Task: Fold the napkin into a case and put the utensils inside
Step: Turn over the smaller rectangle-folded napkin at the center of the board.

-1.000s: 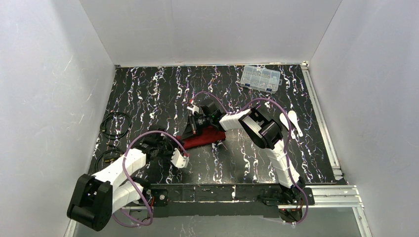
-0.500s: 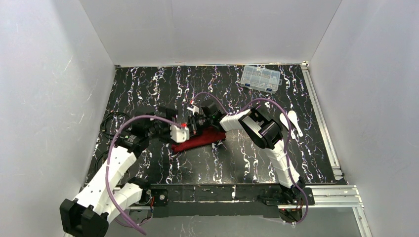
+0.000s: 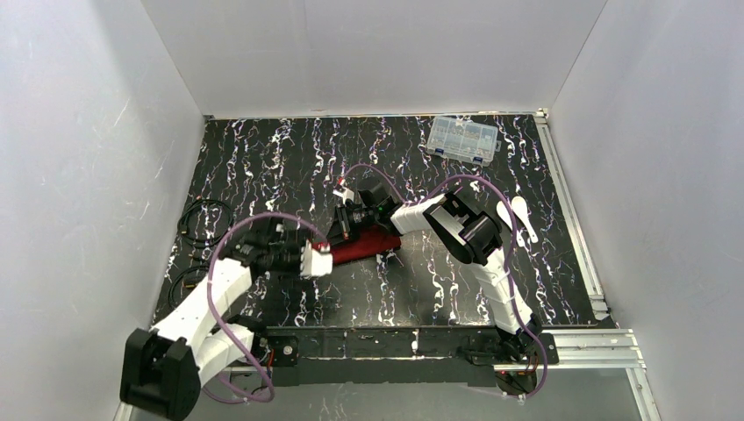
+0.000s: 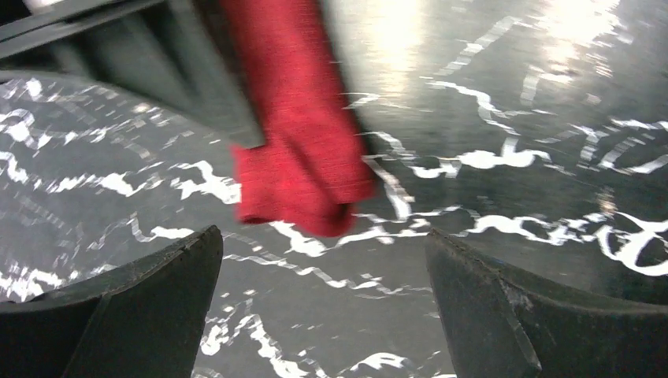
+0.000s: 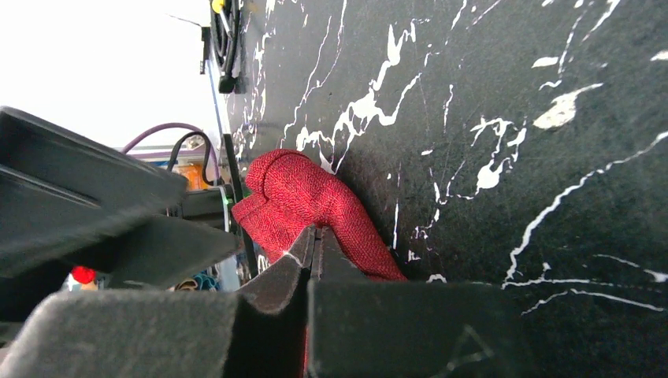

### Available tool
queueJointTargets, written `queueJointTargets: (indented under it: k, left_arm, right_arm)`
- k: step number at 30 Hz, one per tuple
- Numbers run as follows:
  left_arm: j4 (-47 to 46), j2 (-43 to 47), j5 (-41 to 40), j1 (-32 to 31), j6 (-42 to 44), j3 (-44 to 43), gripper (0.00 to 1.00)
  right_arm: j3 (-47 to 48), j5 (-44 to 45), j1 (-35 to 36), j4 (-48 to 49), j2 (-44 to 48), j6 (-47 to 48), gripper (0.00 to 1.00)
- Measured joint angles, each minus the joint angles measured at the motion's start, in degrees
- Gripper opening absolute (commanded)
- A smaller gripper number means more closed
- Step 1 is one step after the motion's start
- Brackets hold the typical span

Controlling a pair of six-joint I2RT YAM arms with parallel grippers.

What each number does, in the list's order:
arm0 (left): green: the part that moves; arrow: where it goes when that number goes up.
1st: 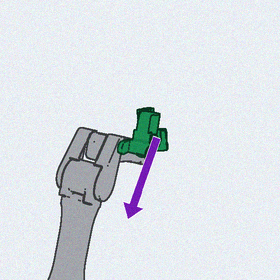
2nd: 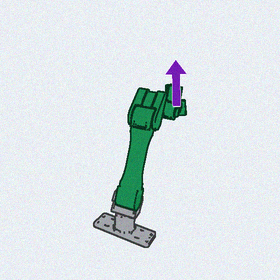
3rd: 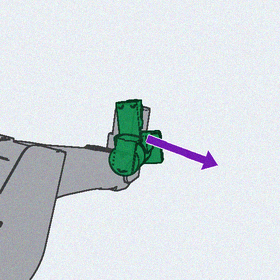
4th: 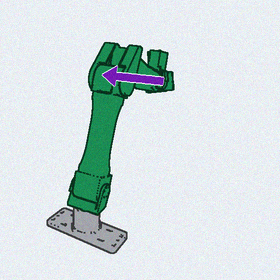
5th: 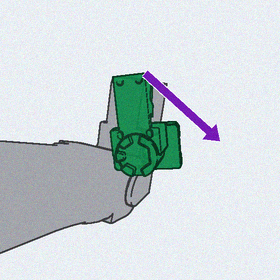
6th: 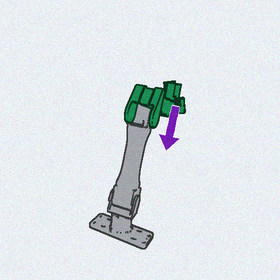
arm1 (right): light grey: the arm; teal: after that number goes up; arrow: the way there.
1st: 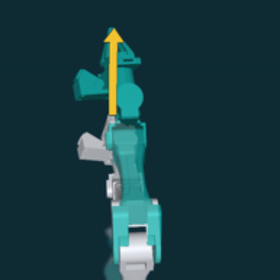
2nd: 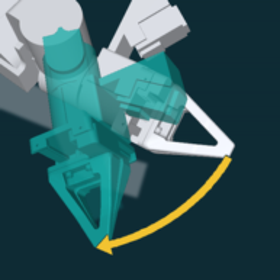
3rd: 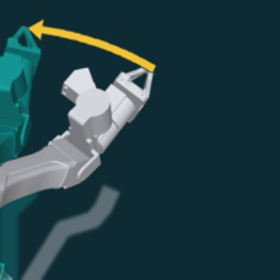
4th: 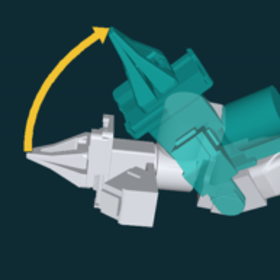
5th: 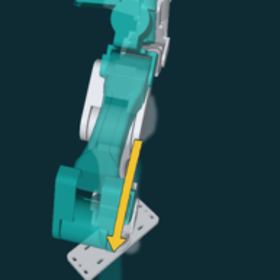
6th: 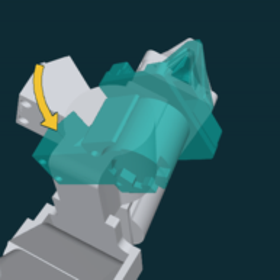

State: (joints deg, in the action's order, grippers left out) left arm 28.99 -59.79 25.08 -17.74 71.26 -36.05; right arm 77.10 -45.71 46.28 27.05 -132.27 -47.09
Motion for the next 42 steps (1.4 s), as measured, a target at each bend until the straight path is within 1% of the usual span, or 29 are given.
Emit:
queueJointTargets:
  k: [3,6,10,12,15,16,20,22,26,31,34,37,39,40,42]
  left_arm:
    - [0.5,5.1,2.9,0.1,7.3,7.3,0.98]
    - [0.7,4.5,5.0,0.1,11.9,8.0,0.98]
    - [-4.1,2.8,5.9,0.2,14.9,9.4,0.98]
    - [-6.5,2.2,6.0,0.3,16.0,10.3,0.93]
    - [-8.3,1.0,6.2,0.3,17.4,10.8,0.81]
    - [-9.0,0.6,6.2,0.3,18.2,11.1,0.75]
    - [-11.3,-0.6,5.9,0.3,20.1,11.8,0.62]
    - [-13.0,-1.1,5.7,0.3,20.8,12.2,0.59]
    - [-17.1,-1.3,5.6,0.3,22.8,13.8,0.58]
    - [-23.7,0.5,6.1,0.3,25.7,17.9,0.53]
    - [-25.7,-1.6,5.5,0.3,25.7,17.5,0.49]
    - [-26.7,-3.8,4.6,0.3,25.3,16.5,0.39]
    - [-26.8,-4.3,4.2,0.3,25.0,16.4,0.29]
    - [-26.7,-4.4,4.0,0.3,24.7,16.4,0.22]
    - [-25.9,-4.4,3.9,0.3,24.2,16.4,0.00]
  right_arm:
    - [0.0,0.0,0.0,0.1,0.0,-0.3,0.01]
    - [0.0,0.1,0.0,0.1,0.0,-0.6,0.01]
    - [0.0,0.1,0.0,0.1,0.0,-0.7,0.01]
    - [-0.1,0.1,0.0,0.2,0.0,-0.8,0.01]
    - [-0.2,0.1,0.0,0.4,0.0,-0.9,0.01]
    - [-0.2,0.1,0.0,0.5,0.0,-1.0,0.01]
    - [-0.4,0.1,0.0,1.1,0.0,-1.2,0.01]
    - [-0.5,0.1,0.0,1.4,0.0,-1.3,0.01]
    - [-0.7,0.1,0.0,1.7,0.0,-1.5,0.01]
    - [-0.9,0.3,-0.1,2.1,0.0,-2.1,0.01]
    - [-1.1,0.3,-0.1,2.6,0.0,-2.3,0.01]
    - [-1.1,0.4,-0.1,2.9,0.0,-2.5,0.01]
    - [-1.2,0.4,-0.1,2.9,0.0,-2.5,0.01]
    - [-1.2,0.4,-0.1,3.0,0.0,-2.5,0.01]
    - [-1.2,0.4,-0.1,3.0,0.0,-2.6,0.01]
